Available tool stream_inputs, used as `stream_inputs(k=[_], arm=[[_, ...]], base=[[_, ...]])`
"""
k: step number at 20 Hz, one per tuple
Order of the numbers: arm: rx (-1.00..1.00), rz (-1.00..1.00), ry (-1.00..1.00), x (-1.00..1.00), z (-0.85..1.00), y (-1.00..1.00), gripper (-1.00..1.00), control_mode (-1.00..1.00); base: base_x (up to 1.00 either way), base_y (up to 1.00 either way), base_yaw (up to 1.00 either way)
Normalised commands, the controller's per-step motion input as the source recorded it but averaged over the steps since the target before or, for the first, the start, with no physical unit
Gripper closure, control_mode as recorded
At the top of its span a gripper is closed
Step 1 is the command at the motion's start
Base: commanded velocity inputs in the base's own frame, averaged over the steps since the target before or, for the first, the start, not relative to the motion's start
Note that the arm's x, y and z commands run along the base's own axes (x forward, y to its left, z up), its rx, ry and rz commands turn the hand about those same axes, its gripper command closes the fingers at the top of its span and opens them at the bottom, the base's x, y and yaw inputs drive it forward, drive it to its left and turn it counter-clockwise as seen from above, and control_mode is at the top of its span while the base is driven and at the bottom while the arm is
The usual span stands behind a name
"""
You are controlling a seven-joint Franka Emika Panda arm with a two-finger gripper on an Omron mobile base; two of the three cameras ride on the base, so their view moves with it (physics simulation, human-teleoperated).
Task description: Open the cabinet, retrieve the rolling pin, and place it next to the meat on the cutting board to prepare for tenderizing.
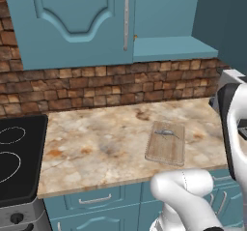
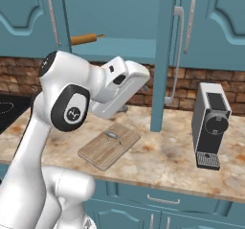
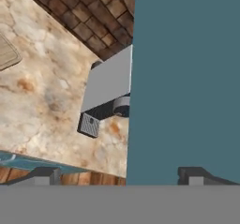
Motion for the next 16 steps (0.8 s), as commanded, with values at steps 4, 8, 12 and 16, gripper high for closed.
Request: stream_inputs(k=[4, 8, 12, 16], arm=[[0.0, 0.02, -0.18, -0.01, -0.01, 0.84, -1.0, -1.0], [0.0, 0.05, -0.28, 0.0, 0.0, 1.0, -1.0, -1.0], [0.09, 0.05, -0.34, 0.0, 0.12, 1.0, -1.0, -1.0], [0.18, 0.07, -0.36, 0.0, 0.22, 1.0, -1.0, -1.0]], base=[[0.0, 0.0, 0.0], [0.0, 0.0, 0.0], [0.0, 0.0, 0.0], [0.0, 0.0, 0.0]])
